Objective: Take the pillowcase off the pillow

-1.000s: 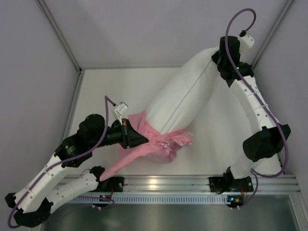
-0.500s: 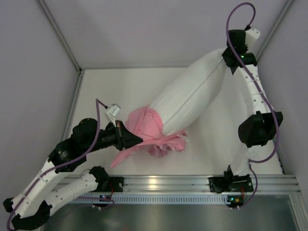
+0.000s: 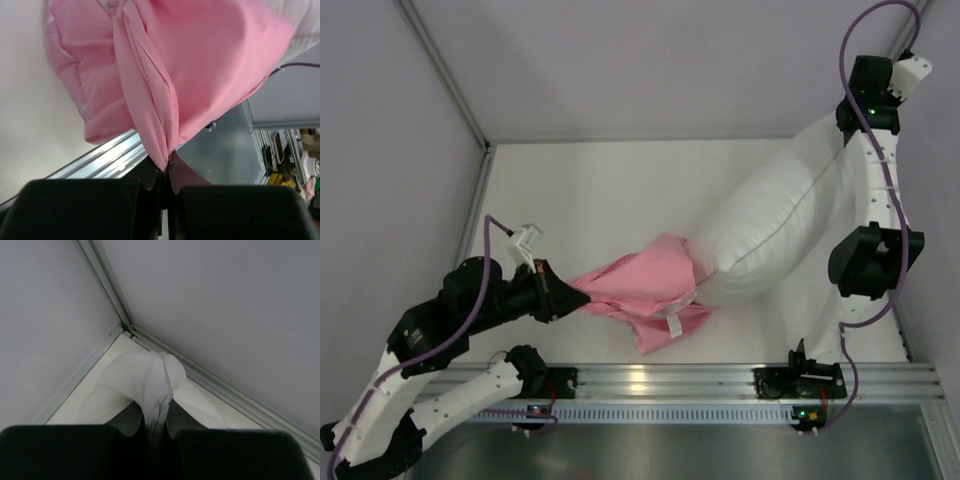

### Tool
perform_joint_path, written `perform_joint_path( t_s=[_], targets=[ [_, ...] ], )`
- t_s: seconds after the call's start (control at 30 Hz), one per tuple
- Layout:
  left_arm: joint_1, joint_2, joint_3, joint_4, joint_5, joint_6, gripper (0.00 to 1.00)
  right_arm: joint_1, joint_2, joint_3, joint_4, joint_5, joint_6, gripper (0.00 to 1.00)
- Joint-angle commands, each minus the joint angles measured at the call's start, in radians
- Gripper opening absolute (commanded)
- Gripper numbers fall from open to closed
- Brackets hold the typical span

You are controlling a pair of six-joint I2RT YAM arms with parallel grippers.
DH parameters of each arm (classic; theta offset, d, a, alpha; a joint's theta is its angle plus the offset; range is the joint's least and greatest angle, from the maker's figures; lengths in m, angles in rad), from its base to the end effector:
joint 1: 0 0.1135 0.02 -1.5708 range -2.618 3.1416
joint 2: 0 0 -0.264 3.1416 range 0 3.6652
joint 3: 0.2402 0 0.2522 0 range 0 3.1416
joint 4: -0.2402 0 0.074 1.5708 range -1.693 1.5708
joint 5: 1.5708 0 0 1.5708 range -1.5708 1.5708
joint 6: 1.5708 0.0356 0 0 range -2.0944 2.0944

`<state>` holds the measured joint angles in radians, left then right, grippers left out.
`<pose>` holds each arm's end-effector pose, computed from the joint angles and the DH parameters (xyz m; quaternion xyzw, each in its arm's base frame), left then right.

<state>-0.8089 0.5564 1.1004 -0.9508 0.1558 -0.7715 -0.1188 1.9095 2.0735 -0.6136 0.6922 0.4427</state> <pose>0.0475 -0.0578 0.3879 0.0583 0.8319 -0.4351 0.3395 0.4252 -0.0736 0.4176 0.3941 0.7155 -0.2029 0.5399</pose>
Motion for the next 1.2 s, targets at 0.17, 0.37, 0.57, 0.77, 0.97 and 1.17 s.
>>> perform_joint_path(
  t_s=[0.17, 0.37, 0.57, 0.77, 0.97, 1.17],
  targets=[
    [-0.006, -0.105, 0.282, -0.226, -0.329, -0.081, 0.0, -0.055, -0.007, 0.12, 0.235, 0.115, -0.03, 0.0],
    [-0.006, -0.026, 0.286, -0.218, -0.328, -0.068, 0.0, -0.01, -0.068, 0.071, 0.288, 0.128, -0.067, 0.0],
    [-0.006, 0.13, 0.146, -0.12, -0.476, -0.014, 0.0, 0.016, -0.197, -0.126, 0.341, 0.141, -0.001, 0.0],
    [0.028, 0.429, 0.073, 0.073, -0.495, 0.09, 0.0, 0.025, -0.418, -0.539, 0.402, 0.072, 0.197, 0.0],
    [0.47, 0.718, 0.085, 0.22, -0.129, 0.227, 0.0, 0.05, -0.602, -0.922, 0.445, 0.049, 0.289, 0.0],
    [0.7, 0.94, 0.326, 0.244, -0.012, 0.273, 0.0, 0.057, -0.814, -1.283, 0.545, 0.055, 0.303, 0.0]
  ],
)
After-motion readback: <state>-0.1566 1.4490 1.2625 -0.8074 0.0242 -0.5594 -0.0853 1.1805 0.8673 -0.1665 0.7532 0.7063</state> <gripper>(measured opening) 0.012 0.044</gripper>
